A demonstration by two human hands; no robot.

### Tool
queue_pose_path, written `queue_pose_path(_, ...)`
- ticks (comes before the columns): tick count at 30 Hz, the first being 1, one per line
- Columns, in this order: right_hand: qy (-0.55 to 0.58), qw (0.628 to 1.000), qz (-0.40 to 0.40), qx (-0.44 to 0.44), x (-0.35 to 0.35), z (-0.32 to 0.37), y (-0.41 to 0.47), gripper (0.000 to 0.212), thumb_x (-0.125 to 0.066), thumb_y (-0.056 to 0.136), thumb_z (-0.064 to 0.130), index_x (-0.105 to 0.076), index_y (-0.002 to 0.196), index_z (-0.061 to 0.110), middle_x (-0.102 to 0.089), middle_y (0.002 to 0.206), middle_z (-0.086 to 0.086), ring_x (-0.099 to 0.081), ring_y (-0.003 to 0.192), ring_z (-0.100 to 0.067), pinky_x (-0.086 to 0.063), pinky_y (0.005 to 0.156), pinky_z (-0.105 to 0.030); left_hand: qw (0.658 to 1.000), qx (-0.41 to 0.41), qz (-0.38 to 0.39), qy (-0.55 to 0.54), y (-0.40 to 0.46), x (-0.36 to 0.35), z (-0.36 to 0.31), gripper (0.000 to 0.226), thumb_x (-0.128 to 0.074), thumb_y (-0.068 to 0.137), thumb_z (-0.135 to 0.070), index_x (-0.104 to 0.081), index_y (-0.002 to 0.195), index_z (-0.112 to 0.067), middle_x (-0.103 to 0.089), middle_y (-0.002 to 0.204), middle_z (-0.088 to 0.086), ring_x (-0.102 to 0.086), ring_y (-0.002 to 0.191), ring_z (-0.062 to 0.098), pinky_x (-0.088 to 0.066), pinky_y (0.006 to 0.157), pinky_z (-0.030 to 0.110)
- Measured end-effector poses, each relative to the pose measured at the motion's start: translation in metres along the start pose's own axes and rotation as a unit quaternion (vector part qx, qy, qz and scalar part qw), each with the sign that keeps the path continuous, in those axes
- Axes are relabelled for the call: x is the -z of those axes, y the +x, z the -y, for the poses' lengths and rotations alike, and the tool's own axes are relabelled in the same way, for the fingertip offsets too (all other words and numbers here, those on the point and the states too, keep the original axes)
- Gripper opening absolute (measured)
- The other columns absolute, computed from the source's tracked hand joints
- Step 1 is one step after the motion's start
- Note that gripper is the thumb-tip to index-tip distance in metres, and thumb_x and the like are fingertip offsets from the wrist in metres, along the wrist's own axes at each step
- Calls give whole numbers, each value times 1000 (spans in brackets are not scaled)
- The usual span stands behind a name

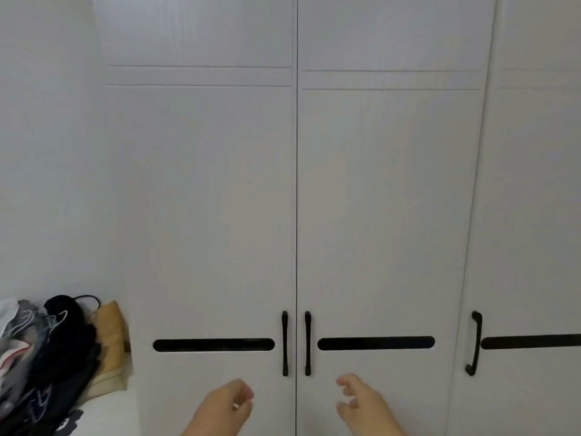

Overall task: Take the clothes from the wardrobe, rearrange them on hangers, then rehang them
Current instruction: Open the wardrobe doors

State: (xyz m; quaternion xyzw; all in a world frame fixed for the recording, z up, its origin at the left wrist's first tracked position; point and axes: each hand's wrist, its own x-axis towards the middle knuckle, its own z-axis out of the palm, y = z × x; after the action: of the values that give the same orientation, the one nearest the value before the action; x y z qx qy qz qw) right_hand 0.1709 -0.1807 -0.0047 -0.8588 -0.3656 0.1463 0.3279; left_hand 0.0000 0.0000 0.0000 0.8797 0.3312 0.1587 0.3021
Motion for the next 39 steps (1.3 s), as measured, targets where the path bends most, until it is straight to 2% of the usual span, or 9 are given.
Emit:
queue_pose_path(5,7,998,43,34,-21,22,39,46,-47,92,18,-35,136,24,-43,137,-1,-48,118,-13,-35,96,-18,999,-12,7,-38,40,-20,-12,12,-49,92,-18,-50,100,-27,-57,107,-8,-54,90,7,-39,82,13)
queue_pose_path(9,13,998,58,37,-29,21,73,57,-47,91,15,-27,144,21,-37,145,-2,-40,131,-16,-31,105,-22,997,9,6,-72,76,-41,-23,38,-46,94,-17,-42,132,-20,-49,132,-1,-51,110,12,-37,91,17)
queue_pose_path(12,18,995,81,50,-36,14,100,56,-47,90,12,-30,142,21,-40,143,-2,-40,131,-16,-31,105,-23,995,26,-7,-95,105,-55,-33,48,-46,94,-14,-32,140,-19,-40,141,-1,-42,127,14,-34,101,22)
queue_pose_path(15,49,991,102,74,-41,4,121,55,-48,86,7,-38,138,24,-47,137,4,-46,124,-11,-36,106,-23,990,34,-35,-133,128,-67,-42,44,-48,91,-9,-37,132,-19,-50,124,-4,-47,107,8,-37,85,18)
queue_pose_path(17,62,989,103,84,-44,-2,134,54,-49,85,6,-42,136,23,-49,134,4,-48,121,-10,-38,105,-25,985,50,-55,-157,137,-73,-44,37,-47,87,-3,-43,121,-17,-55,110,-3,-51,96,9,-42,80,21)
queue_pose_path(22,94,984,116,101,-54,-11,147,49,-49,84,4,-47,128,27,-56,123,7,-54,111,-9,-44,98,-25,980,56,-83,-172,137,-76,-39,35,-43,81,6,-48,105,-19,-61,103,2,-59,99,15,-49,83,25)
queue_pose_path(28,110,981,129,94,-70,-13,135,58,-51,88,7,-33,141,25,-50,134,7,-51,120,-11,-42,99,-21,985,42,-76,-151,97,-65,-38,41,-40,80,6,-48,98,-29,-61,100,-9,-57,99,-4,-43,72,6)
queue_pose_path(34,117,974,151,125,-92,-11,95,33,-53,85,4,-46,106,29,-61,98,9,-59,88,-7,-52,81,-27,986,49,-86,-135,38,-50,-32,39,-39,78,7,-50,96,-26,-63,101,-7,-60,102,4,-45,92,21)
queue_pose_path(39,115,968,163,154,-110,2,53,28,-57,87,12,-46,104,32,-59,100,13,-58,94,-4,-51,87,-24,987,67,-97,-106,-12,-33,-23,33,-40,81,5,-52,106,-12,-63,103,-3,-60,99,3,-42,77,1)
